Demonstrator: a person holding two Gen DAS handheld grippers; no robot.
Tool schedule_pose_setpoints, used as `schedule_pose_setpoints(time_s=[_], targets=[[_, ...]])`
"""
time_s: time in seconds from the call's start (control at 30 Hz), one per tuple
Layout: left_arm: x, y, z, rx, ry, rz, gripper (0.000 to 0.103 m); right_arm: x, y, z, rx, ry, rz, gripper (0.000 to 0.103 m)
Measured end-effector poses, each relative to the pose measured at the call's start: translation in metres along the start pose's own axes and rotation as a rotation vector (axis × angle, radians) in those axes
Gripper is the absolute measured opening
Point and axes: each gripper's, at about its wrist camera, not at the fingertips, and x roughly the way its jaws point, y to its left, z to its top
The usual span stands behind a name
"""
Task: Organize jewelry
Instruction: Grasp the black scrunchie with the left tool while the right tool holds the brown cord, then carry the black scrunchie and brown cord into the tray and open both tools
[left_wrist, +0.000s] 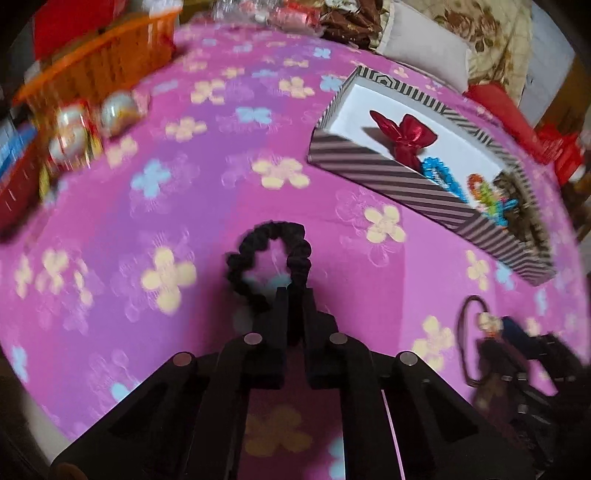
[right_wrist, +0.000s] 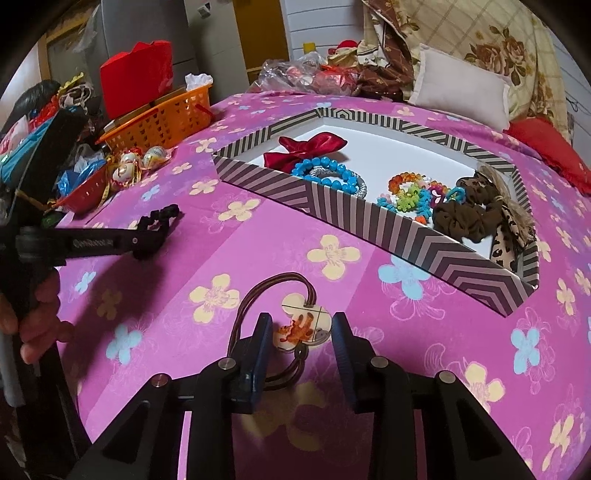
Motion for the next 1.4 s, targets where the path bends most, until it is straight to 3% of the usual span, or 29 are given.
schedule_pose_setpoints(time_s=[0.1,0.73,1.4], targets=[[-0.007,0.007,-0.004,-0.036,0.013,-0.05,0.005,-0.004,0.001,-0.002,0.0,-0.002,0.004,0.031],[-0.066,-0.015,-0.005,0.002,-0.078,-0.141,0.004,-0.054,0.012,0.013,-0.01,-0.092,0.009,0.031],[-0.081,-0.077,0.034,0.126,-0.176,-0.067,0.004,-0.078,-0.026,0.05,0.035,-0.169,-0.046,0.031]])
